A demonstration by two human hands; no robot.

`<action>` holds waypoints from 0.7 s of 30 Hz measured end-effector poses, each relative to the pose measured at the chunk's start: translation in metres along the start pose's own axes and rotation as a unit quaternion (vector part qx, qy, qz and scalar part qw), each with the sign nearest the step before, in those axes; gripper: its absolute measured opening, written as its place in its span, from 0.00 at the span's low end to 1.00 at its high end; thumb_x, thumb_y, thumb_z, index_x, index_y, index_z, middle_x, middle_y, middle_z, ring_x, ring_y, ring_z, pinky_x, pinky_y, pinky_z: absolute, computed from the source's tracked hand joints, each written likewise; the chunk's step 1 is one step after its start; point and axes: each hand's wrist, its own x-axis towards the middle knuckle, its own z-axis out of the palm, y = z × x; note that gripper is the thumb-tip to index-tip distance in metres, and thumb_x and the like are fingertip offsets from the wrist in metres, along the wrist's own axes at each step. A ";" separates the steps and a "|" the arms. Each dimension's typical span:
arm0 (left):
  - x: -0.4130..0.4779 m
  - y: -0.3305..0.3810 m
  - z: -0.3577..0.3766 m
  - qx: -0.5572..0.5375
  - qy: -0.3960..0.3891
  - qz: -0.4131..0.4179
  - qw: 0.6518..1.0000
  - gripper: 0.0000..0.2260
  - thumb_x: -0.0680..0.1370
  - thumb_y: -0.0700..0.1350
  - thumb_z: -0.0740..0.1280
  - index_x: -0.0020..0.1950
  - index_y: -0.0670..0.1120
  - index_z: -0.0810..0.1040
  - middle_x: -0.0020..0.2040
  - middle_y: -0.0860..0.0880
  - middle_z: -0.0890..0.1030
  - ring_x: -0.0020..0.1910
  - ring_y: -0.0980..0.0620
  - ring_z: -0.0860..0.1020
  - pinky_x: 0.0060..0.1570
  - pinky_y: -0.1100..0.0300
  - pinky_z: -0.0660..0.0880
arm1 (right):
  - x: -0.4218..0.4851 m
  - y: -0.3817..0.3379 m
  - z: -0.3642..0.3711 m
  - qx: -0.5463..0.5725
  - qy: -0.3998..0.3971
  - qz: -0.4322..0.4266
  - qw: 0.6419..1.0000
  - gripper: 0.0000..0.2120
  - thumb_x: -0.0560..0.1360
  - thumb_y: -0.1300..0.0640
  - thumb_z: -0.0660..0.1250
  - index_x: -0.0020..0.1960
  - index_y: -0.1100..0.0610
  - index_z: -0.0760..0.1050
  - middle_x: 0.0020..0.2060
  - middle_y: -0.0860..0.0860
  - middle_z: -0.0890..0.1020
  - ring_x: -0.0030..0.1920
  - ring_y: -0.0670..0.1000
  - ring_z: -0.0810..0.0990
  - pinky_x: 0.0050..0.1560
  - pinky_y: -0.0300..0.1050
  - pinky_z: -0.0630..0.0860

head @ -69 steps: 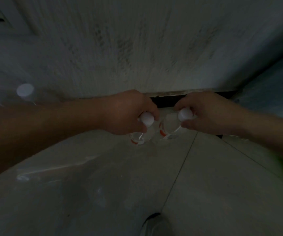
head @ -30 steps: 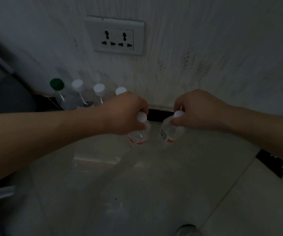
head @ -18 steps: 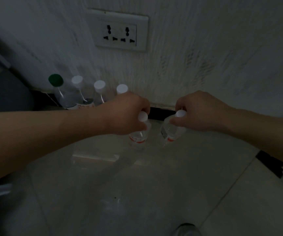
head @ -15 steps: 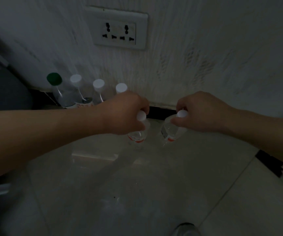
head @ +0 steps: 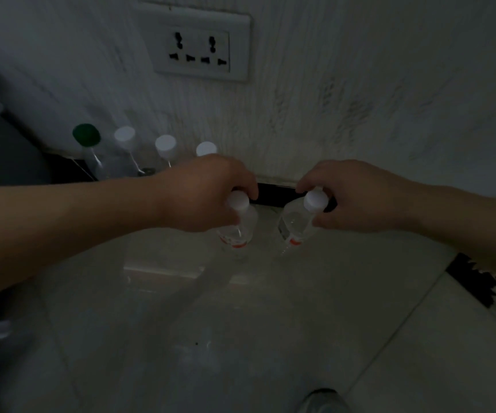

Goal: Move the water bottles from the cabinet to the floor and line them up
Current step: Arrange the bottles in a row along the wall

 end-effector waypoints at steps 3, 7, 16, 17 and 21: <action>0.002 -0.003 0.003 0.009 -0.002 0.016 1.000 0.17 0.71 0.47 0.74 0.59 0.53 0.79 0.51 0.60 0.75 0.46 0.63 0.71 0.40 0.74 0.63 | 0.000 0.004 0.003 -0.008 -0.004 -0.021 1.000 0.23 0.66 0.53 0.73 0.61 0.49 0.76 0.54 0.49 0.79 0.53 0.51 0.78 0.52 0.43 0.71; 0.006 -0.004 0.006 0.008 0.000 0.020 1.000 0.16 0.71 0.45 0.73 0.58 0.52 0.80 0.53 0.57 0.78 0.47 0.61 0.72 0.44 0.67 0.66 | 0.000 0.006 0.005 0.000 0.015 -0.035 0.999 0.20 0.67 0.58 0.71 0.59 0.52 0.78 0.52 0.50 0.80 0.51 0.52 0.79 0.48 0.41 0.68; 0.016 -0.004 0.003 0.014 0.002 0.000 1.000 0.17 0.70 0.48 0.75 0.58 0.50 0.80 0.46 0.58 0.76 0.37 0.67 0.71 0.36 0.76 0.64 | 0.006 0.003 0.005 0.043 0.057 0.000 0.997 0.17 0.67 0.55 0.73 0.56 0.51 0.80 0.50 0.47 0.82 0.45 0.42 0.74 0.45 0.36 0.66; 0.017 -0.004 0.003 0.014 0.009 -0.001 1.000 0.17 0.70 0.48 0.75 0.58 0.50 0.80 0.46 0.57 0.78 0.37 0.64 0.72 0.37 0.76 0.63 | 0.007 0.003 0.004 0.049 0.061 0.006 0.997 0.17 0.67 0.55 0.73 0.55 0.51 0.80 0.49 0.47 0.83 0.44 0.43 0.75 0.44 0.37 0.67; 0.025 0.000 -0.002 0.016 0.047 0.001 0.999 0.14 0.70 0.47 0.75 0.55 0.50 0.81 0.47 0.54 0.82 0.44 0.57 0.77 0.41 0.66 0.70 | 0.013 0.000 0.000 0.060 0.065 0.021 0.996 0.14 0.66 0.54 0.73 0.52 0.50 0.81 0.45 0.47 0.83 0.43 0.46 0.79 0.46 0.44 0.75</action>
